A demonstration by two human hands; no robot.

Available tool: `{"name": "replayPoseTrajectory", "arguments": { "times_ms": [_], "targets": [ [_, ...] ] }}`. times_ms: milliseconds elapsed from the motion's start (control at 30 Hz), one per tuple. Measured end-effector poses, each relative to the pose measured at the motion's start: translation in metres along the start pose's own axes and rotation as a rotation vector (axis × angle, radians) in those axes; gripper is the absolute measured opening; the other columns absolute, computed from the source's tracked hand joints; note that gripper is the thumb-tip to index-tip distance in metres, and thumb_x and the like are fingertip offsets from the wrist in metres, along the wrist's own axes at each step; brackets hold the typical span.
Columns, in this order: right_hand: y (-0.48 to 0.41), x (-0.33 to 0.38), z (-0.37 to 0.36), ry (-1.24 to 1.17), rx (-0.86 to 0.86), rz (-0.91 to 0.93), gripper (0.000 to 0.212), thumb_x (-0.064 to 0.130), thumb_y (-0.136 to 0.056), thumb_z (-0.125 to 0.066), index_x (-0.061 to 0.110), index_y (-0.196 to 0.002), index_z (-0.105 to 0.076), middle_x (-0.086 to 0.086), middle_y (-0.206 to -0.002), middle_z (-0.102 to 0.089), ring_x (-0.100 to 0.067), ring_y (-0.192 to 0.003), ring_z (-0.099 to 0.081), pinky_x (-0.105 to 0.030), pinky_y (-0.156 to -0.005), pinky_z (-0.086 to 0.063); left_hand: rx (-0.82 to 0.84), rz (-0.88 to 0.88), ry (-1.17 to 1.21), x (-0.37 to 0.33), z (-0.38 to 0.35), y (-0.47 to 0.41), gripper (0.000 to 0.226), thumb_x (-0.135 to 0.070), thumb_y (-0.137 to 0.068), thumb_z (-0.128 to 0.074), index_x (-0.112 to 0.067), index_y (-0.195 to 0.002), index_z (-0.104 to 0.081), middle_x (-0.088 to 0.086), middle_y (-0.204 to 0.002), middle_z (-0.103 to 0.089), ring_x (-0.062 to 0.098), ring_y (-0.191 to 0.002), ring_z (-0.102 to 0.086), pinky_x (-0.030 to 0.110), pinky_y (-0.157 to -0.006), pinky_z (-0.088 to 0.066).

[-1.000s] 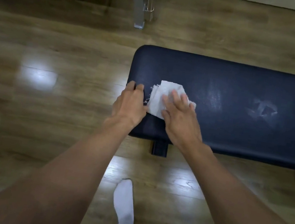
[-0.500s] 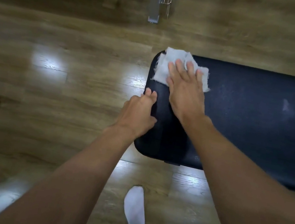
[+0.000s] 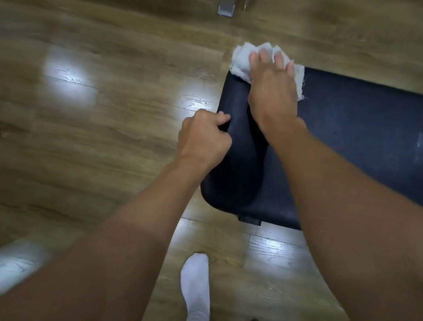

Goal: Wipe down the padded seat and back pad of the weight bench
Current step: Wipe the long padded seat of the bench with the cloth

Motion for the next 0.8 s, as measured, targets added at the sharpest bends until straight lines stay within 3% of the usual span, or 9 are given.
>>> {"name": "replayPoseTrajectory", "arguments": {
  "times_ms": [100,167,300,367,433,500,567,667,800],
  "targets": [
    [0.075,0.007,-0.017,-0.046,-0.015,0.096,0.049,0.001,-0.092,-0.034,0.010,-0.141,-0.033,-0.008,-0.149,-0.034,-0.029,-0.139,-0.027,-0.044,-0.115,-0.019,0.017,0.173,0.301,-0.001,0.007,-0.003,0.034,-0.007,-0.082,-0.051,-0.026,-0.089,-0.078,-0.005,-0.100,-0.074,0.019,-0.101,-0.067,0.033,-0.090,-0.054],
    [0.150,0.008,-0.024,-0.096,0.007,0.160,0.056,-0.005,-0.090,-0.036,0.009,-0.144,-0.035,-0.007,-0.151,-0.037,-0.030,-0.142,-0.028,-0.046,-0.118,-0.018,0.025,0.254,0.355,-0.003,0.011,0.000,0.035,-0.004,-0.079,-0.050,-0.025,-0.074,-0.078,-0.005,-0.090,-0.075,0.022,-0.097,-0.068,0.034,-0.087,-0.056],
    [0.227,-0.013,-0.026,-0.125,0.013,0.334,0.069,-0.014,-0.076,-0.034,0.011,-0.139,-0.046,-0.004,-0.144,-0.047,-0.027,-0.137,-0.037,-0.047,-0.113,-0.029,0.042,0.163,0.158,-0.017,0.007,0.006,0.036,-0.007,-0.079,-0.047,-0.028,-0.095,-0.071,-0.003,-0.103,-0.070,0.025,-0.108,-0.061,0.037,-0.096,-0.049],
    [0.195,-0.029,-0.021,-0.006,0.085,0.379,0.070,-0.008,-0.080,-0.026,0.015,-0.145,-0.033,-0.003,-0.149,-0.040,-0.026,-0.139,-0.031,-0.044,-0.115,-0.024,0.100,0.021,-0.037,-0.029,0.003,0.004,0.045,-0.010,-0.079,-0.047,-0.029,-0.117,-0.064,0.001,-0.115,-0.066,0.027,-0.118,-0.055,0.039,-0.101,-0.045],
    [0.136,-0.040,-0.015,0.058,0.097,0.230,0.064,0.000,-0.082,-0.019,0.014,-0.144,-0.027,-0.007,-0.149,-0.036,-0.031,-0.133,-0.032,-0.048,-0.113,-0.020,0.154,-0.064,-0.191,-0.036,0.000,0.001,0.056,-0.013,-0.080,-0.048,-0.027,-0.134,-0.053,0.007,-0.126,-0.061,0.030,-0.123,-0.051,0.036,-0.101,-0.043],
    [0.068,-0.051,-0.004,0.018,0.005,0.066,0.055,-0.004,-0.082,-0.032,0.009,-0.134,-0.041,-0.011,-0.137,-0.046,-0.034,-0.122,-0.043,-0.048,-0.104,-0.028,0.213,-0.121,-0.325,-0.041,-0.005,0.000,0.040,-0.013,-0.076,-0.049,-0.019,-0.112,-0.064,0.013,-0.108,-0.064,0.037,-0.110,-0.056,0.036,-0.085,-0.049],
    [0.021,-0.055,0.004,0.017,-0.001,0.007,0.050,-0.006,-0.082,-0.044,0.010,-0.130,-0.043,-0.010,-0.137,-0.044,-0.031,-0.124,-0.041,-0.046,-0.100,-0.031,0.269,-0.157,-0.474,-0.047,-0.009,0.001,0.020,-0.017,-0.076,-0.055,-0.010,-0.094,-0.057,0.015,-0.101,-0.060,0.038,-0.103,-0.056,0.036,-0.074,-0.045],
    [0.020,-0.055,0.003,-0.008,-0.042,0.007,0.041,-0.004,-0.086,-0.039,0.010,-0.124,-0.042,-0.009,-0.141,-0.041,-0.028,-0.125,-0.039,-0.041,-0.098,-0.031,0.349,-0.165,-0.618,-0.056,-0.013,0.004,0.045,-0.030,-0.073,-0.075,-0.011,-0.107,-0.054,0.015,-0.119,-0.055,0.038,-0.113,-0.050,0.037,-0.077,-0.041],
    [0.153,-0.052,-0.016,-0.088,-0.035,0.056,0.056,-0.007,-0.087,-0.040,0.010,-0.140,-0.039,-0.008,-0.150,-0.037,-0.029,-0.137,-0.035,-0.044,-0.113,-0.027,0.440,-0.219,-0.810,-0.056,-0.020,0.009,0.087,-0.028,-0.066,-0.086,0.000,-0.135,-0.041,0.017,-0.134,-0.048,0.045,-0.129,-0.036,0.046,-0.096,-0.041]
  ]
}}
Point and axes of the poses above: each hand's wrist, its own y-axis away from the middle knuckle, its own z-axis out of the back of the hand, x = y × z, the point moved 2 cm from there along -y, towards the middle knuckle
